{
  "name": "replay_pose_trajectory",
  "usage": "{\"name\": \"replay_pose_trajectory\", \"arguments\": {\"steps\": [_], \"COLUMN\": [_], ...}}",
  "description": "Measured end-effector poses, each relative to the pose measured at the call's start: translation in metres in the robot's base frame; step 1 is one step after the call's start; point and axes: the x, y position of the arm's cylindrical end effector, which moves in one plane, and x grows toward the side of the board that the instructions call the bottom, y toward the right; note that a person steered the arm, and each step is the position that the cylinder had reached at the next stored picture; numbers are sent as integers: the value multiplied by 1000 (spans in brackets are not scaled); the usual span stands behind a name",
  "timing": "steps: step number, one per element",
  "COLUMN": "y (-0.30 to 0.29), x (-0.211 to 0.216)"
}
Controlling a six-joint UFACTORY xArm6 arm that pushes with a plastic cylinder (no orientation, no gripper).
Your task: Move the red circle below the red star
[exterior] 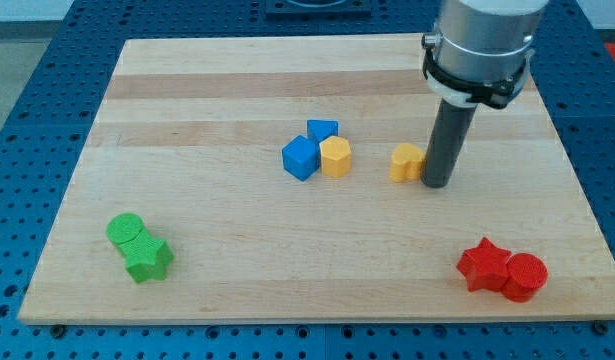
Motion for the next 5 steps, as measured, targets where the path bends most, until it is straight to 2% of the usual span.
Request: {"name": "replay_pose_trajectory", "arguments": {"steps": [1,3,4,5], "y": [-3,-85,-83,-37], "x": [-17,-19,-14,0]}}
